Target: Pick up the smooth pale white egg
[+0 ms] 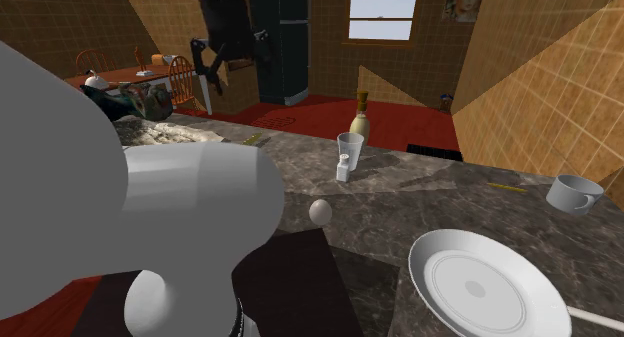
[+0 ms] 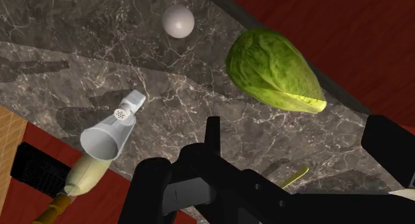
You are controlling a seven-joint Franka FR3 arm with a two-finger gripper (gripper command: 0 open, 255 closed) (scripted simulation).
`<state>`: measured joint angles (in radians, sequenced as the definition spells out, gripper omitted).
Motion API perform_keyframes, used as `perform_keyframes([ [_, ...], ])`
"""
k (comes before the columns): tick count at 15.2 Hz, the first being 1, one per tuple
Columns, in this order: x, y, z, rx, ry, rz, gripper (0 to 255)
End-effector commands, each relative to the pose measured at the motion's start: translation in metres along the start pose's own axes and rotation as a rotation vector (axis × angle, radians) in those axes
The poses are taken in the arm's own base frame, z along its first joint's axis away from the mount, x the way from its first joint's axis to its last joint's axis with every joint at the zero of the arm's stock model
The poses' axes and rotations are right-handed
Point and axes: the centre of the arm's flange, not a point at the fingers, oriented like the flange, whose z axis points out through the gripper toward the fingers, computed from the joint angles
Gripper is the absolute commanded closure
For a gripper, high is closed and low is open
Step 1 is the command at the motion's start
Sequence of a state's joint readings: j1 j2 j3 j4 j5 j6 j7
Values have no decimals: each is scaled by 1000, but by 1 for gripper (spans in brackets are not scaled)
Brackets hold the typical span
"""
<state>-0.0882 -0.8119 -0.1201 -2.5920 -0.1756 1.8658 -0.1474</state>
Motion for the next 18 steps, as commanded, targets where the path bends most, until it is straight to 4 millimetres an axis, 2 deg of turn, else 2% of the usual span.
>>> perform_keyframes([
  [1, 0, 12, 24, 5, -2, 10, 0],
  [18, -38, 106, 226, 47, -35, 102, 0],
])
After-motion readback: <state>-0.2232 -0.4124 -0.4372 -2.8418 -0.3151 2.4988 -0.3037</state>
